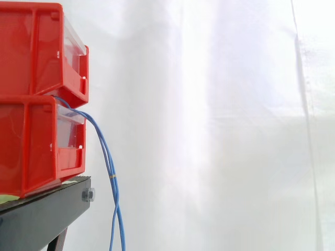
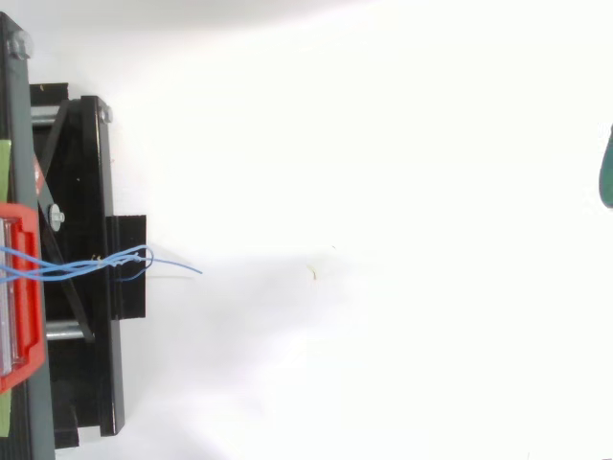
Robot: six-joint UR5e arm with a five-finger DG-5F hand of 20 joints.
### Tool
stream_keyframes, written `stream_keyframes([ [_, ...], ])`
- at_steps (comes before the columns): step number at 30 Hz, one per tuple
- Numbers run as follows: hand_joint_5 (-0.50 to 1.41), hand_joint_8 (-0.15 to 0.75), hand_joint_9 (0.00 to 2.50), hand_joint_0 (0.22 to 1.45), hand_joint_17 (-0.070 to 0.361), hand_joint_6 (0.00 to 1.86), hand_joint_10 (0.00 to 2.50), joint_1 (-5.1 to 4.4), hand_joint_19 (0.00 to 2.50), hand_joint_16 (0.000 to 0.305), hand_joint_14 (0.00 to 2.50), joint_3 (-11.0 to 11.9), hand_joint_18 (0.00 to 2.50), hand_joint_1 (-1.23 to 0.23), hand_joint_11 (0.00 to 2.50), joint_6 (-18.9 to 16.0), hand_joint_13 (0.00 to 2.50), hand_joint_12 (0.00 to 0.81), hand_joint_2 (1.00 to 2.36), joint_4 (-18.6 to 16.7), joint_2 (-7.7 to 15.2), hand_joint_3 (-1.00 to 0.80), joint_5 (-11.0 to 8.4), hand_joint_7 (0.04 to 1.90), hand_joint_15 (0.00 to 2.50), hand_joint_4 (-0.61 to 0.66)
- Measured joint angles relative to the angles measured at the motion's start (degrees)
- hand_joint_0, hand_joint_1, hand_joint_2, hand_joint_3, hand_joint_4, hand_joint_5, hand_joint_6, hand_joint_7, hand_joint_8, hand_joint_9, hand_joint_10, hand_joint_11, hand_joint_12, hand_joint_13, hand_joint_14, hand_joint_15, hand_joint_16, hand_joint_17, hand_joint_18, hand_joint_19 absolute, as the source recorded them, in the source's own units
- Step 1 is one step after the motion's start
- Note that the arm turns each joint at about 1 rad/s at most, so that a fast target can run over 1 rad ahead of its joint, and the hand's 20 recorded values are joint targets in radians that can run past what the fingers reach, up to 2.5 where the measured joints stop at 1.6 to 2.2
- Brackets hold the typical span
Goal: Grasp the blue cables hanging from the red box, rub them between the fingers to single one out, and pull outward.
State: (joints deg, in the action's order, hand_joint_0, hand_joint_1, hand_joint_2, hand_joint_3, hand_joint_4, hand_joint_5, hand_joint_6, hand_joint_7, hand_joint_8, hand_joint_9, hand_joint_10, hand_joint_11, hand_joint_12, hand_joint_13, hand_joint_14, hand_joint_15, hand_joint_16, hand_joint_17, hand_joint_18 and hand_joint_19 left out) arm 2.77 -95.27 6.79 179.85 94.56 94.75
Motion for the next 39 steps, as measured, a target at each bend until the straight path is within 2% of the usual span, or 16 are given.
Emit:
stream_keyframes([
  [6,-0.17,0.319,0.69,0.54,0.132,0.50,0.01,-0.25,0.44,0.059,0.01,0.00,0.73,-0.81,0.35,0.62,0.58,0.400,1.00,-4.22,0.28,-0.50,-0.11,0.89,0.31,0.31],
  [11,-0.16,0.326,0.70,0.51,0.135,0.50,0.01,-0.62,0.45,0.060,0.01,0.00,0.73,-0.78,0.36,1.48,0.58,0.408,1.00,-7.90,0.65,-0.50,-1.16,0.90,0.31,0.32],
  [16,-0.15,0.332,0.70,0.50,0.137,0.50,0.01,-0.93,0.45,0.061,0.01,0.00,0.72,-0.77,0.36,1.42,0.57,0.412,1.00,-8.38,2.96,-0.50,-2.39,0.92,0.31,0.32],
  [21,-0.14,0.337,0.71,0.49,0.140,0.50,0.01,-1.03,0.44,0.062,0.01,0.00,0.71,-0.78,0.36,0.98,0.56,0.419,1.00,-8.64,5.22,-0.50,-2.61,0.97,0.31,0.33],
  [26,-0.13,0.344,0.71,0.47,0.144,0.50,0.01,-1.18,0.43,0.064,0.01,0.00,0.71,-0.81,0.37,1.17,0.56,0.430,1.00,-11.12,6.44,-0.50,-2.84,1.00,0.30,0.33],
  [29,-0.12,0.349,0.71,0.45,0.149,0.50,0.01,-1.35,0.42,0.066,0.01,0.00,0.71,-0.82,0.37,1.62,0.55,0.440,1.00,-13.04,7.14,-0.50,-3.71,1.00,0.31,0.33],
  [34,-0.12,0.354,0.71,0.41,0.158,0.50,0.01,-1.70,0.41,0.070,0.01,0.00,0.70,-0.81,0.35,2.41,0.54,0.457,1.00,-14.70,9.51,-0.50,-6.38,0.97,0.30,0.33],
  [39,-0.12,0.360,0.72,0.38,0.165,0.50,0.01,-2.20,0.40,0.073,0.01,0.00,0.70,-0.71,0.34,2.54,0.54,0.475,1.00,-17.69,11.79,-0.50,-7.99,0.92,0.29,0.32],
])
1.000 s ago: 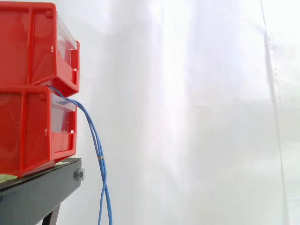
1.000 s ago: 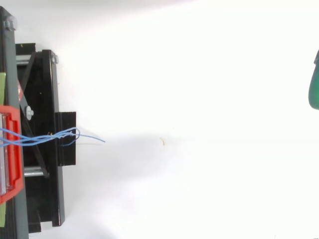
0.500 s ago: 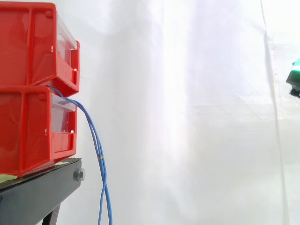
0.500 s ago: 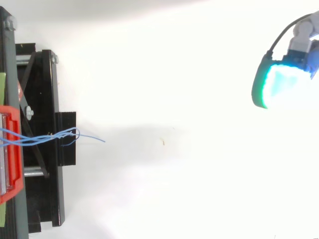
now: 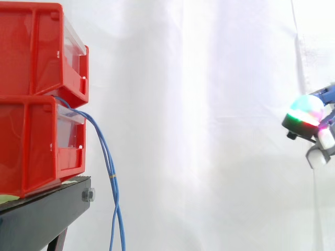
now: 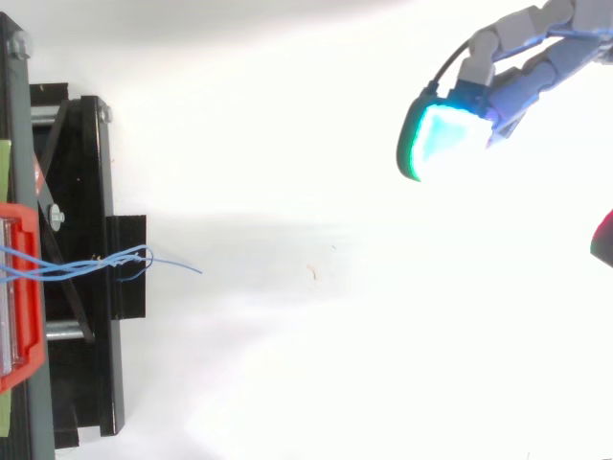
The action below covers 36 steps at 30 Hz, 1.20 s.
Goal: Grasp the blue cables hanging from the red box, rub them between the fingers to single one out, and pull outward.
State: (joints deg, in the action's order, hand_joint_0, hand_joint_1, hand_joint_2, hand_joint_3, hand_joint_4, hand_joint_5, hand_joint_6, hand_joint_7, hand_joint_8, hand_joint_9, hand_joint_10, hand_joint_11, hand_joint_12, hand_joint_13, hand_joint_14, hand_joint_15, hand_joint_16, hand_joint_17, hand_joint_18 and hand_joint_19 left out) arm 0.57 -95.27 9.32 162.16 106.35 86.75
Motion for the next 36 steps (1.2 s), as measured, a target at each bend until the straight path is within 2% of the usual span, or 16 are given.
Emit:
stream_keyframes([
  [4,-0.12,0.364,0.73,0.39,0.164,0.50,0.01,-0.57,0.41,0.073,0.01,0.00,0.69,-0.66,0.33,0.81,0.53,0.471,1.00,-3.32,0.40,-0.50,-1.53,0.92,0.29,0.32],
  [10,-0.11,0.365,0.76,0.40,0.163,0.50,0.01,-1.60,0.41,0.073,0.01,0.01,0.68,-0.50,0.33,2.06,0.54,0.470,1.00,-7.65,1.43,-0.50,-5.22,0.92,0.29,0.32],
  [12,-0.11,0.365,0.76,0.40,0.164,0.50,0.01,-1.87,0.41,0.073,0.01,0.00,0.68,-0.50,0.33,2.14,0.54,0.471,1.00,-8.47,2.54,-0.50,-5.72,0.92,0.30,0.33],
  [14,-0.11,0.363,0.76,0.40,0.163,0.50,0.01,-2.03,0.42,0.072,0.01,0.08,0.67,-0.55,0.33,2.22,0.54,0.469,1.00,-9.12,3.63,-0.50,-5.97,0.92,0.30,0.33],
  [19,-0.12,0.355,0.73,0.43,0.156,0.50,0.01,-2.31,0.43,0.069,0.01,2.03,0.65,-0.67,0.34,2.36,0.52,0.457,1.00,-10.20,6.91,-0.50,-6.67,0.94,0.30,0.33],
  [24,-0.12,0.350,0.72,0.43,0.154,0.50,0.01,-2.66,0.43,0.069,0.01,3.61,0.65,-0.69,0.35,3.05,0.52,0.452,1.00,-10.58,8.23,-0.50,-7.36,0.94,0.30,0.33],
  [29,-0.12,0.352,0.72,0.43,0.154,0.50,0.01,-3.13,0.43,0.068,0.01,4.51,0.65,-0.68,0.34,4.74,0.52,0.453,1.00,-12.42,9.28,-0.50,-10.39,0.94,0.29,0.33],
  [31,-0.12,0.350,0.72,0.44,0.152,0.50,0.01,-3.29,0.43,0.068,0.01,5.32,0.65,-0.68,0.34,4.96,0.52,0.450,1.00,-12.90,10.48,-0.50,-11.46,0.94,0.30,0.33],
  [33,-0.12,0.350,0.73,0.44,0.152,0.50,0.01,-3.40,0.43,0.067,0.01,6.45,0.65,-0.68,0.35,4.90,0.52,0.448,1.00,-12.86,11.89,-0.50,-11.96,0.95,0.30,0.33],
  [36,-0.10,0.344,0.72,0.46,0.147,0.50,0.01,-3.52,0.44,0.065,0.01,8.49,0.63,-0.67,0.35,4.77,0.51,0.438,1.00,-12.16,13.80,-0.50,-12.31,1.07,0.30,0.31],
])
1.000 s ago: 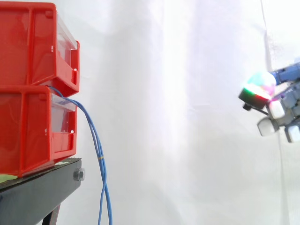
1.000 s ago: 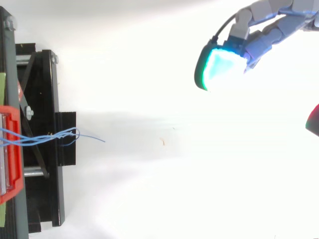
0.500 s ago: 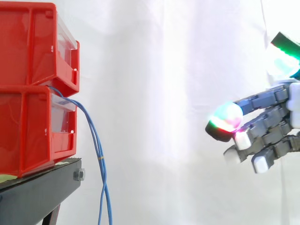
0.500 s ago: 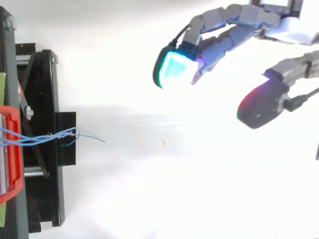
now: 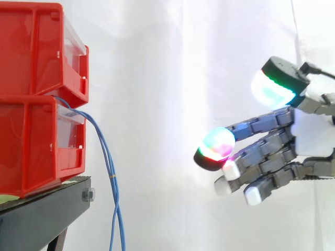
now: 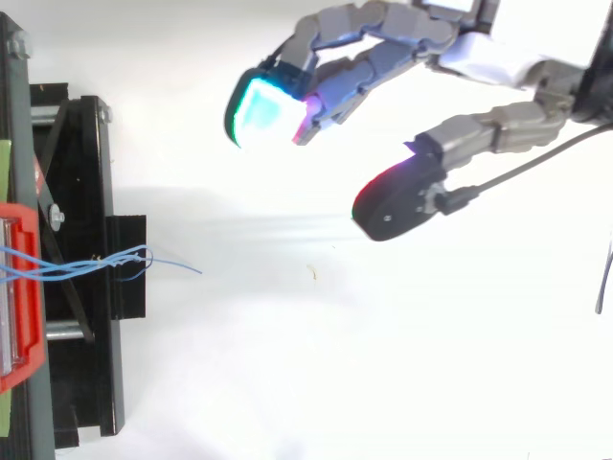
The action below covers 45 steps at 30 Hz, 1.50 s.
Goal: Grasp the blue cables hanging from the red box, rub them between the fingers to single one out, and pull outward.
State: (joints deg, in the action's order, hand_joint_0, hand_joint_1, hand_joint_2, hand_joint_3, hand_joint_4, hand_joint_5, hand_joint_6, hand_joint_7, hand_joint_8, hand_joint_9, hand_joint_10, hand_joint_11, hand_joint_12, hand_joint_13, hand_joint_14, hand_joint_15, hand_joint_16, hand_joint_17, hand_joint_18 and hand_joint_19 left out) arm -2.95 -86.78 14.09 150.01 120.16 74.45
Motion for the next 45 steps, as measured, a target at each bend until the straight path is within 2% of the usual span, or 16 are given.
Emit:
stream_keyframes([
  [5,-0.10,0.346,0.73,0.47,0.145,0.50,0.01,-0.53,0.44,0.064,0.01,2.46,0.63,-0.67,0.38,1.62,0.51,0.434,1.00,0.65,1.29,-0.50,-0.24,1.13,0.30,0.30],
  [9,-0.11,0.344,0.72,0.48,0.143,0.50,0.01,-1.15,0.44,0.064,0.01,2.96,0.62,-0.69,0.38,3.81,0.50,0.432,1.00,-1.07,2.09,-0.50,-1.24,1.14,0.31,0.31],
  [16,-0.11,0.341,0.72,0.48,0.143,0.50,0.01,-2.03,0.44,0.064,0.01,4.48,0.63,-0.69,0.38,4.50,0.51,0.433,1.00,-3.25,4.61,-0.50,-2.53,1.13,0.31,0.32],
  [21,-0.11,0.344,0.73,0.48,0.144,0.50,0.01,-2.41,0.45,0.064,0.01,8.60,0.63,-0.68,0.38,4.56,0.51,0.432,1.00,-1.88,8.06,-0.50,-2.65,1.13,0.31,0.32],
  [25,-0.11,0.344,0.73,0.48,0.144,0.50,0.01,-2.74,0.45,0.064,0.01,10.69,0.63,-0.68,0.39,5.03,0.51,0.432,1.00,-1.31,9.34,-0.50,-3.09,1.13,0.31,0.31],
  [31,-0.11,0.344,0.73,0.48,0.143,0.50,0.01,-3.21,0.45,0.064,0.01,11.21,0.64,-0.68,0.39,6.20,0.51,0.430,1.00,-2.50,10.02,-0.50,-4.14,1.12,0.31,0.32],
  [39,-0.11,0.344,0.73,0.48,0.143,0.50,0.01,-3.86,0.45,0.064,0.01,11.52,0.64,-0.68,0.39,7.58,0.51,0.430,1.00,-5.40,10.85,-0.50,-4.59,1.12,0.31,0.32],
  [45,-0.11,0.344,0.73,0.48,0.143,0.50,0.01,-4.29,0.45,0.064,0.01,11.56,0.64,-0.68,0.39,8.81,0.52,0.429,1.00,-6.04,10.89,-0.50,-5.07,1.12,0.31,0.32],
])
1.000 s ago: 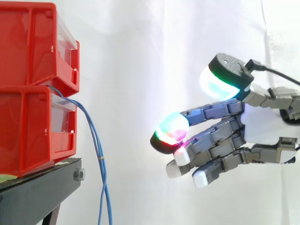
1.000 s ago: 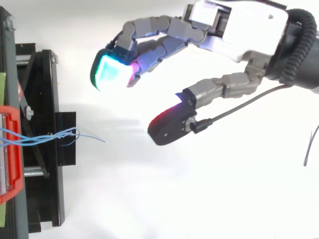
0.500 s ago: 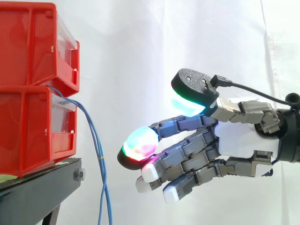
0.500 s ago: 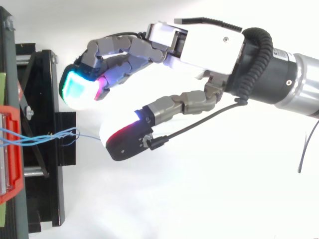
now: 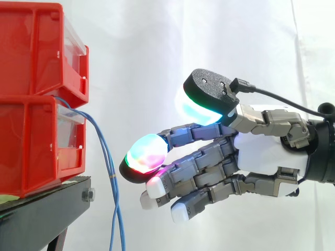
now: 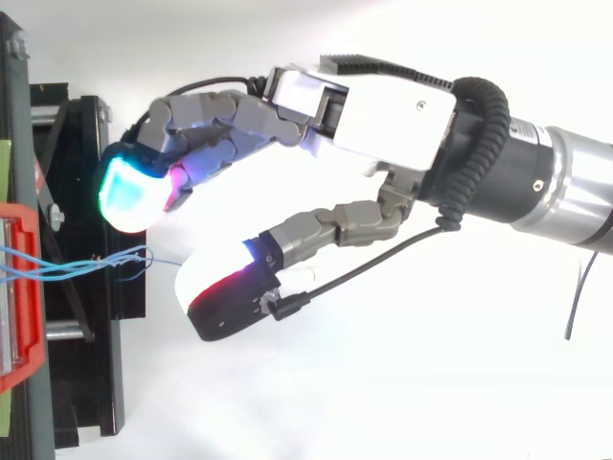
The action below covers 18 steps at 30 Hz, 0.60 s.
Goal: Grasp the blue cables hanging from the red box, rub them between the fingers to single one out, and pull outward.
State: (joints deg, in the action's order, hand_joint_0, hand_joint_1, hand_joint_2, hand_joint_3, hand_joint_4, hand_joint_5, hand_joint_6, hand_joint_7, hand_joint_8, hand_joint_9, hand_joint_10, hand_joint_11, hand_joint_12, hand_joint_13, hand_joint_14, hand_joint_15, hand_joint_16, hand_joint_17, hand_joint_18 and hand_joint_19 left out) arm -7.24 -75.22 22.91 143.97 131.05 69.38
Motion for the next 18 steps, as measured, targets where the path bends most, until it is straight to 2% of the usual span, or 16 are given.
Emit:
stream_keyframes([
  [18,-0.11,0.344,0.73,0.48,0.143,0.50,0.01,0.11,0.45,0.064,0.01,-0.01,0.65,-0.68,0.39,0.63,0.52,0.429,1.00,1.45,0.01,-0.50,0.05,1.12,0.31,0.32],
])
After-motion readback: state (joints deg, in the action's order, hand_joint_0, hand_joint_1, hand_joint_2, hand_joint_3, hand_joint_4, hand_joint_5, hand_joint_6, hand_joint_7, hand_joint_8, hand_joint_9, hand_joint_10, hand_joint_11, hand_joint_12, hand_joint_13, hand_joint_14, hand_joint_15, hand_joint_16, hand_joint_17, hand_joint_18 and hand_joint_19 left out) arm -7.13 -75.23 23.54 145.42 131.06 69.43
